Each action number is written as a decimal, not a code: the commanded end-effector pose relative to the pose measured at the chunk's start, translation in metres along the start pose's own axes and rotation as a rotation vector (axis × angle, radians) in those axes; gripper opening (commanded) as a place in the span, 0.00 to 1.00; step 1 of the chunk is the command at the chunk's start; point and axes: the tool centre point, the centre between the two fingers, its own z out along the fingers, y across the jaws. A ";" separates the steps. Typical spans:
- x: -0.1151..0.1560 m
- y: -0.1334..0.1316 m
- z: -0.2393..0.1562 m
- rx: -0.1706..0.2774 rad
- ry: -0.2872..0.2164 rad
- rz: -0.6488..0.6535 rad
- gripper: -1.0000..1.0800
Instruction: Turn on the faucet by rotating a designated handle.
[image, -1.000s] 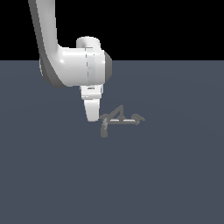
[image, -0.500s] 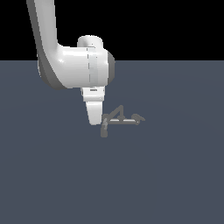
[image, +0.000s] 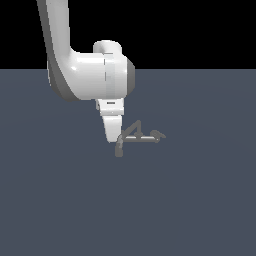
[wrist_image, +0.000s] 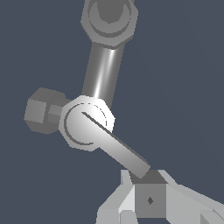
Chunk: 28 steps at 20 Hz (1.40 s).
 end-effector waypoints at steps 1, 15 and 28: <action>0.059 0.004 -0.001 0.005 0.023 0.081 0.00; 0.079 -0.023 -0.002 0.005 0.022 0.078 0.00; 0.059 -0.047 -0.001 -0.004 0.014 0.053 0.00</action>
